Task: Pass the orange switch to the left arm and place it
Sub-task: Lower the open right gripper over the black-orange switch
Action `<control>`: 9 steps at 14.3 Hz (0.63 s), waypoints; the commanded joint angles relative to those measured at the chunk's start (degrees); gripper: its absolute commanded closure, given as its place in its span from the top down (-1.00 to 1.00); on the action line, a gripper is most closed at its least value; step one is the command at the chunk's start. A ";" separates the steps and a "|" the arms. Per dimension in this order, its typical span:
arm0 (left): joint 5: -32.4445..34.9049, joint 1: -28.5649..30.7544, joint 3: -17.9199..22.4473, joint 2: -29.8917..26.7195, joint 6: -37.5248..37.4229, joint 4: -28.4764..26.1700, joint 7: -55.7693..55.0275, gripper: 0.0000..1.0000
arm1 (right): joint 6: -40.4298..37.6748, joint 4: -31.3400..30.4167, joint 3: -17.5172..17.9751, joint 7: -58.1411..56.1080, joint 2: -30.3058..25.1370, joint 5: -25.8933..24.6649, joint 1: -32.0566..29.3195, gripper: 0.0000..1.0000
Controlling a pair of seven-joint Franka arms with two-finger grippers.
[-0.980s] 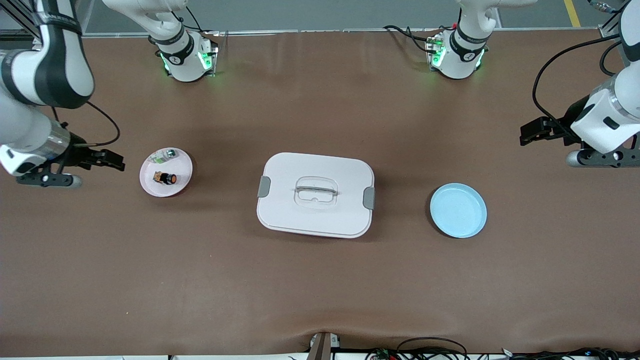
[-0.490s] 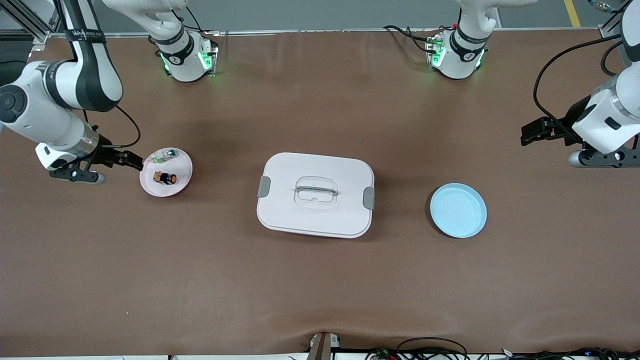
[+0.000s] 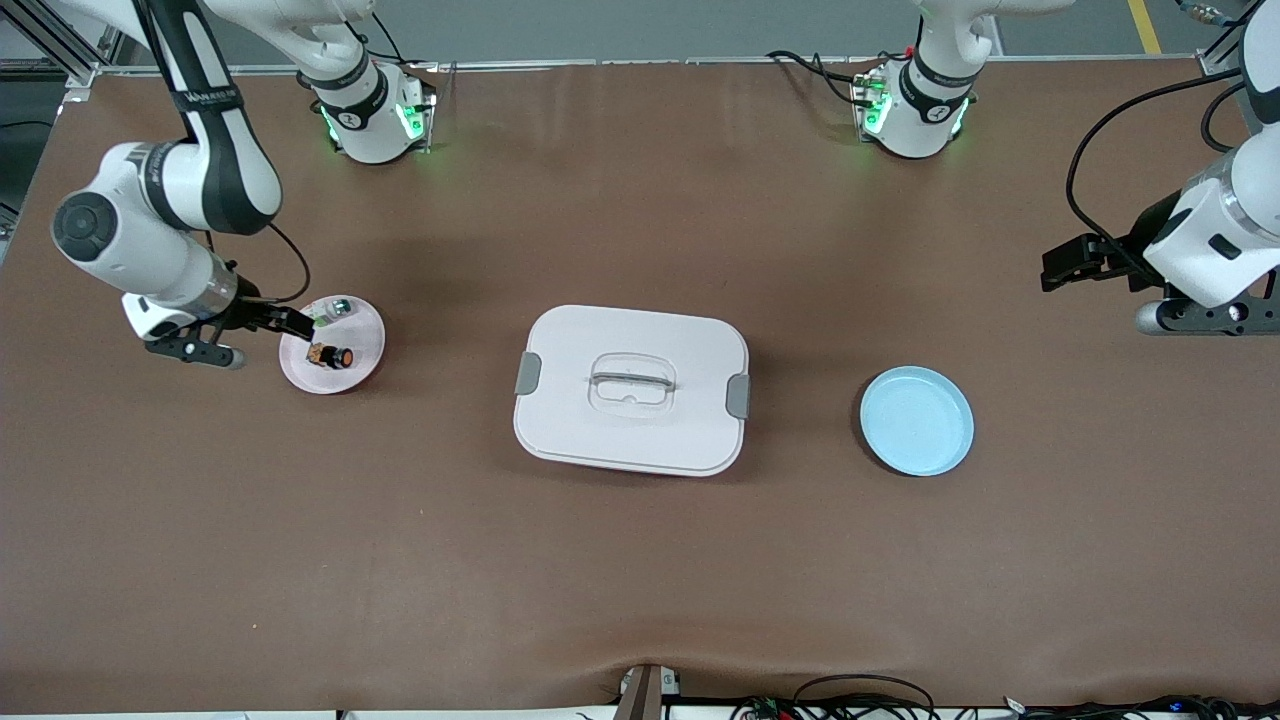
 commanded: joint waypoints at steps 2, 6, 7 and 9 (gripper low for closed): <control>-0.88 0.14 0.00 0.46 -0.15 1.05 0.82 1.00 | 4.26 0.37 0.10 1.00 5.31 1.20 1.14 1.00; -0.88 -0.12 0.00 0.46 -0.15 0.97 0.47 1.00 | 7.51 0.81 0.01 -4.08 8.21 1.11 0.87 1.00; -0.79 -0.30 0.08 0.46 -0.24 0.97 0.20 1.00 | 8.57 0.81 0.01 -5.41 9.00 1.11 0.61 1.00; -0.88 -0.21 0.00 0.46 -0.15 0.97 0.20 1.00 | 10.24 1.07 0.01 -6.91 10.59 1.11 0.43 1.00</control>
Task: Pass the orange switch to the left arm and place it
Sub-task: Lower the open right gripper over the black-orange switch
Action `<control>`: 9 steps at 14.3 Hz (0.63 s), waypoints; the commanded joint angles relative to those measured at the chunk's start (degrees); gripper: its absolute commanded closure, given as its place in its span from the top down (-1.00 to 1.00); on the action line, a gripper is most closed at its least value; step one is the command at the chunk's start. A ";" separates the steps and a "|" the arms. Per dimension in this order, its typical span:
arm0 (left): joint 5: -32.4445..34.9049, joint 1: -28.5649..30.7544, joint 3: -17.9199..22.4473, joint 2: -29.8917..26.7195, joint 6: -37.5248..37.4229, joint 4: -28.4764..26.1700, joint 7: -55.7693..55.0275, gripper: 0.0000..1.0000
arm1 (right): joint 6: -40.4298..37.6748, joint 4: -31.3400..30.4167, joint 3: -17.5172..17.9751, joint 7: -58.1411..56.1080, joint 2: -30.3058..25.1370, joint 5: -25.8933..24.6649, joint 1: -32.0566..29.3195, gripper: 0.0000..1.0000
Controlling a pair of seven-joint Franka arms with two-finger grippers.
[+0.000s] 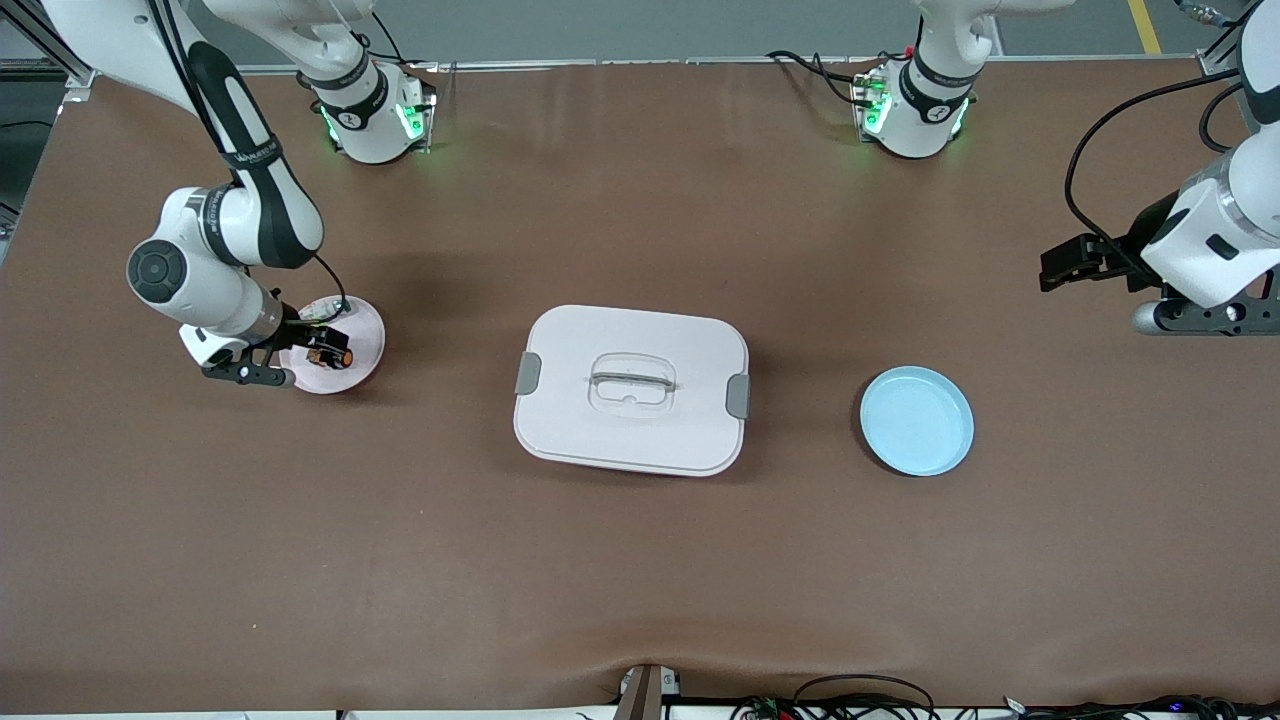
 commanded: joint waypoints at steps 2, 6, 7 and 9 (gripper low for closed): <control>-0.88 -0.27 0.00 0.42 -0.15 0.97 0.12 1.00 | 1.08 1.23 0.04 -2.96 2.32 0.99 -0.39 1.00; -0.88 -0.80 -0.17 0.59 -0.15 1.05 -0.23 1.00 | 1.17 1.23 0.04 -3.31 3.99 0.99 -0.39 1.00; -0.88 -1.06 -0.17 0.59 -0.15 1.05 -0.15 1.00 | 1.17 1.23 0.04 -3.31 4.34 0.99 -0.39 1.00; -0.88 -1.67 -0.26 0.59 -0.15 1.05 -0.06 1.00 | 1.95 1.23 0.04 -3.31 5.21 0.99 -0.48 1.00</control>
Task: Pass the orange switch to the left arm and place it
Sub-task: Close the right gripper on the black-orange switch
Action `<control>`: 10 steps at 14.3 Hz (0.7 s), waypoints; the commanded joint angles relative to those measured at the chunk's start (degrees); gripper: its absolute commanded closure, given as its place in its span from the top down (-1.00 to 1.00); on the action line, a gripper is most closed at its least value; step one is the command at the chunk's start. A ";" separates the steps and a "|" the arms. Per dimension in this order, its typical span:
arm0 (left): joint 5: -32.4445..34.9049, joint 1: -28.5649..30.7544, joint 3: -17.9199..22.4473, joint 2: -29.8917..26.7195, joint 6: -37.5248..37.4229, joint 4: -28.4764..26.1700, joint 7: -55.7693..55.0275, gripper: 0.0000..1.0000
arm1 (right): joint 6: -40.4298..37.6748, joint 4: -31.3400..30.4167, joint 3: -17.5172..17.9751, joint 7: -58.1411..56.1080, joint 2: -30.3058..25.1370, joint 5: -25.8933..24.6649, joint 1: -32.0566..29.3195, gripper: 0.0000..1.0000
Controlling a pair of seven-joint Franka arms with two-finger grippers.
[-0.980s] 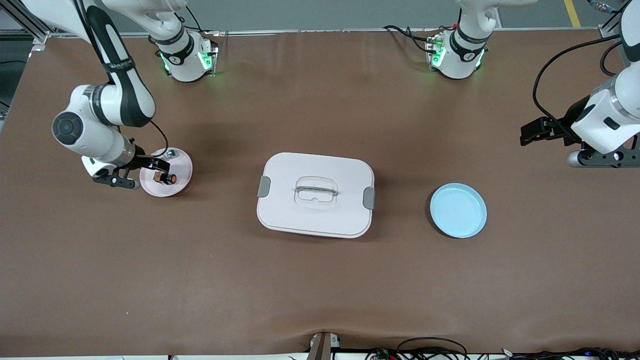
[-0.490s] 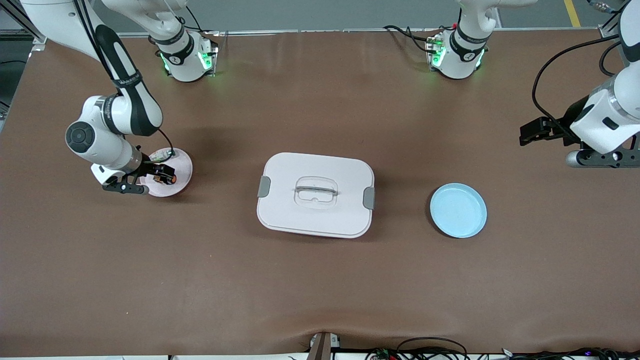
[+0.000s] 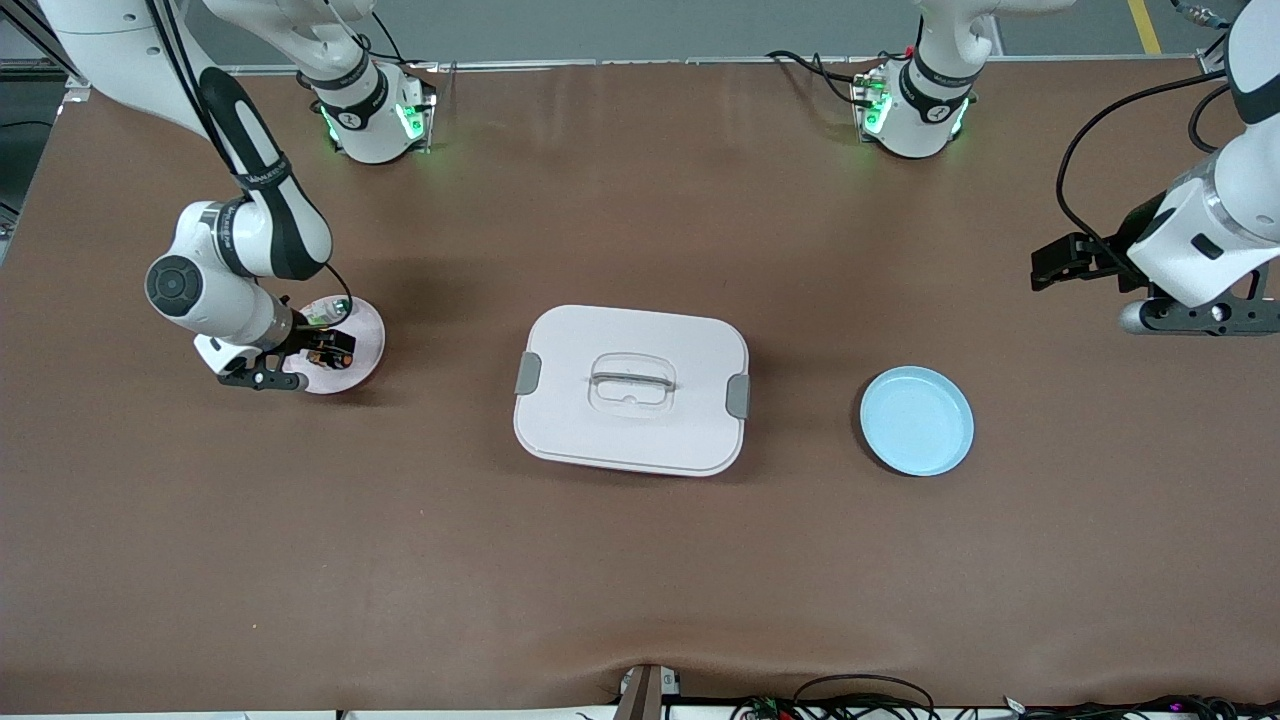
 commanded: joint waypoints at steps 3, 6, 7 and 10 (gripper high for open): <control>-0.79 -0.71 -0.10 0.58 -0.24 0.97 0.83 1.00 | 1.57 1.30 0.12 -1.37 2.68 0.99 -0.68 1.00; -0.79 -0.88 -0.10 0.67 -0.15 0.97 0.83 1.00 | 2.10 1.39 0.21 -1.37 3.38 1.08 -0.68 1.00; -0.79 -0.97 -0.18 0.76 -0.15 1.05 0.74 1.00 | 2.45 1.39 0.21 -1.28 3.56 1.08 -0.68 1.00; -0.79 -0.88 -0.18 0.67 -0.15 1.05 0.74 1.00 | 2.54 1.39 0.21 -1.28 3.56 1.08 -0.68 1.00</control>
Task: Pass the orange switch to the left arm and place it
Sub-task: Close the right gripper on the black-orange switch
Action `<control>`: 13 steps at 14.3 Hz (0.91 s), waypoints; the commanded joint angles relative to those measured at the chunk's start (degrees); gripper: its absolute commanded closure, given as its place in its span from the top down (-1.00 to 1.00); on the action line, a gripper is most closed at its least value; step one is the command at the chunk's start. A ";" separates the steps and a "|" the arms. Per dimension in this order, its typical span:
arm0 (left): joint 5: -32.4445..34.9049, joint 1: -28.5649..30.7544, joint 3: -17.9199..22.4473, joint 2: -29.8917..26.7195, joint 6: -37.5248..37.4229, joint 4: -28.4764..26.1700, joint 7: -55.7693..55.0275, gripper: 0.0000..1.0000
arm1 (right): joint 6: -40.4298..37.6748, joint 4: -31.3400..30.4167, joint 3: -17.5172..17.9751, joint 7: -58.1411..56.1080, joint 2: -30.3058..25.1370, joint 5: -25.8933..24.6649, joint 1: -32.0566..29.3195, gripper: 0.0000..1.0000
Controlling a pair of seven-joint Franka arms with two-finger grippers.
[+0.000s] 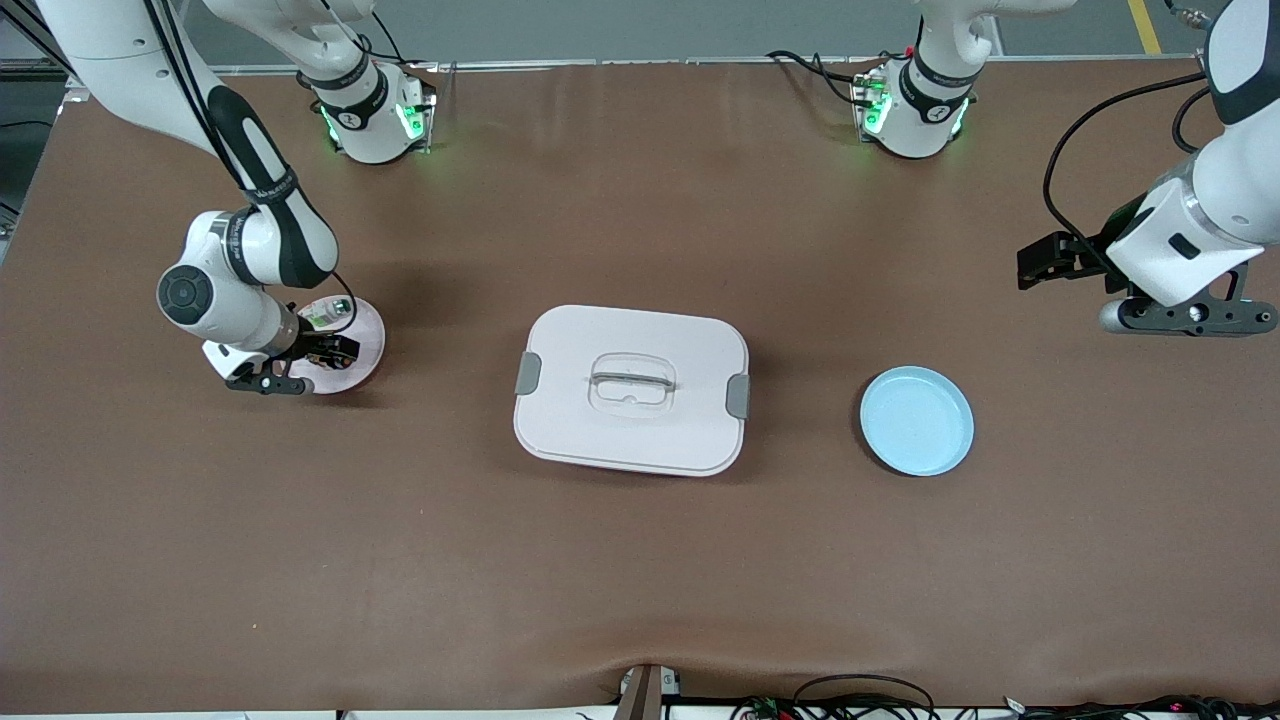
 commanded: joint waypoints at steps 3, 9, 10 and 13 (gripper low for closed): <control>-0.79 0.02 -0.09 0.58 0.11 0.97 0.72 1.00 | 0.10 0.86 0.28 -1.27 0.88 1.08 -0.35 1.00; -0.70 0.02 0.00 0.58 0.20 1.05 0.90 1.00 | 0.10 0.86 0.28 -1.36 1.32 1.08 -0.17 -0.42; -0.70 0.02 0.00 0.58 0.20 1.05 0.90 1.00 | 0.10 0.86 0.28 -1.36 1.32 1.08 -0.17 -0.62; -0.70 0.11 0.00 0.58 0.20 1.05 0.90 1.00 | 0.01 0.86 0.37 -1.45 1.32 0.99 0.00 -0.77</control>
